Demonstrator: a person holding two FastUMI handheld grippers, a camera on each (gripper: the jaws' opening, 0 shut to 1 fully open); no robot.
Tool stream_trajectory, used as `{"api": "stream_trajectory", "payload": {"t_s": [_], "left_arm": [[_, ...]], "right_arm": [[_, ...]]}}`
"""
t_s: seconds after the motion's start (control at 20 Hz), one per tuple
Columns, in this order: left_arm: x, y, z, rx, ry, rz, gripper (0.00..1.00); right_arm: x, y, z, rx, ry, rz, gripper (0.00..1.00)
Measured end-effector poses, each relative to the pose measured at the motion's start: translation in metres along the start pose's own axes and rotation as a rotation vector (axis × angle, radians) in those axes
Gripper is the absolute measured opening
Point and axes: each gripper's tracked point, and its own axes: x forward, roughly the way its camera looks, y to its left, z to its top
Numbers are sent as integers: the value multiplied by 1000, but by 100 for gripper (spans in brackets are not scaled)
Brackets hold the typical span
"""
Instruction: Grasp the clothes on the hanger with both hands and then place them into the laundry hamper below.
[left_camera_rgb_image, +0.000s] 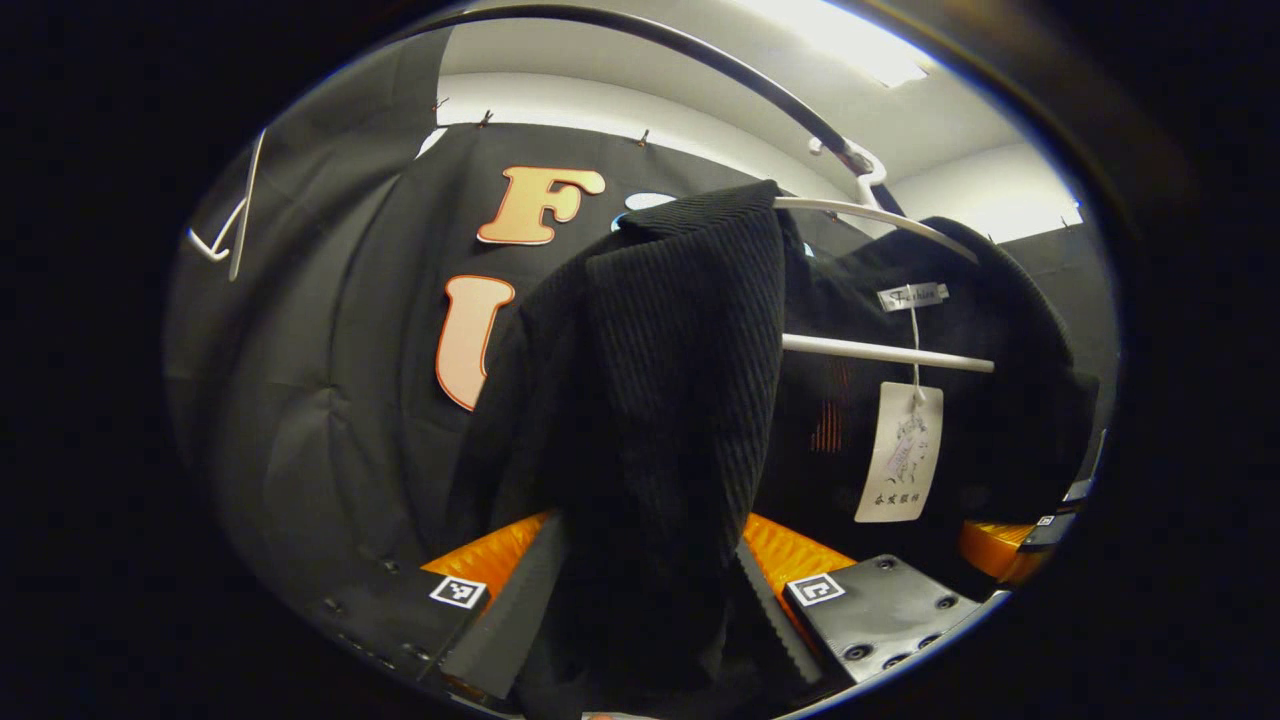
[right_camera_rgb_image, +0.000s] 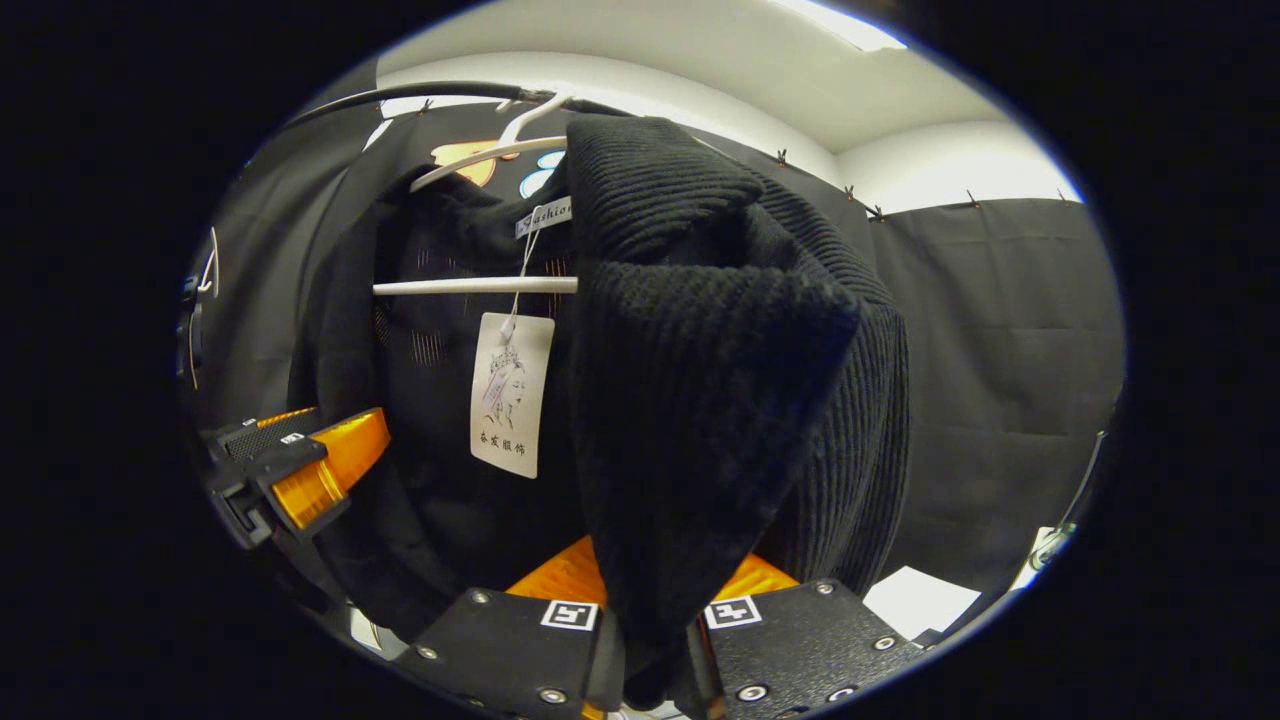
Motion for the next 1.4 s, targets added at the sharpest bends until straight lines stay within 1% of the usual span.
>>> {"api": "stream_trajectory", "payload": {"t_s": [0.05,0.15,0.25,0.3,0.35,0.4,0.45,0.5,0.55,0.6,0.7,0.75,0.8,0.85,0.9,0.95,1.05,1.2,1.25,1.3,1.35,1.4], "left_arm": [[-1,5,2,-2,-7,5,92],[-5,13,5,-5,-15,8,68],[-11,19,12,-8,-25,1,44],[-14,22,15,-5,-27,-4,37],[-13,22,14,1,-24,-17,36],[-16,26,17,16,-23,-15,35],[-23,35,21,33,-30,11,24],[-27,30,25,41,-34,-12,13],[-34,27,28,46,-39,-18,10],[-40,24,31,54,-42,-23,13],[-49,29,39,74,-48,-22,13],[-53,28,44,71,-60,-36,13],[-59,30,53,65,-81,-32,10],[-63,34,57,68,-90,-18,10],[-67,40,61,78,-88,3,16],[-69,42,65,79,-92,10,16],[-70,42,76,77,-103,-9,8],[-73,46,98,119,-150,-2,9],[-78,46,107,134,-159,1,7],[-79,45,113,149,-170,0,7],[-77,46,119,162,-185,-1,4],[-77,45,126,169,-199,-9,7]], "right_arm": [[-3,-4,1,-6,-7,-12,21],[-10,-10,6,-15,-21,-18,15],[-16,-16,9,-13,-29,-16,13],[-19,-18,10,-9,-28,-15,13],[-23,-21,11,-5,-28,-19,9],[-24,-23,12,-4,-30,-19,1],[-27,-26,13,-4,-32,-20,6],[-31,-30,15,1,-35,-21,6],[-36,-31,18,13,-41,-17,5],[-42,-32,21,27,-47,-17,4],[-54,-39,29,50,-59,-26,4],[-60,-43,34,58,-67,-29,4],[-65,-45,40,65,-78,-26,4],[-72,-46,49,65,-96,-25,4],[-79,-51,57,54,-117,-31,4],[-86,-56,65,37,-136,-36,4],[-96,-61,81,11,-169,-41,4],[-107,-71,104,-3,-211,-56,4],[-113,-76,112,-3,-225,-64,4],[-117,-80,119,-2,-238,-69,4],[-119,-84,126,-2,-249,-75,4],[-121,-89,132,-4,-258,-81,0]]}}
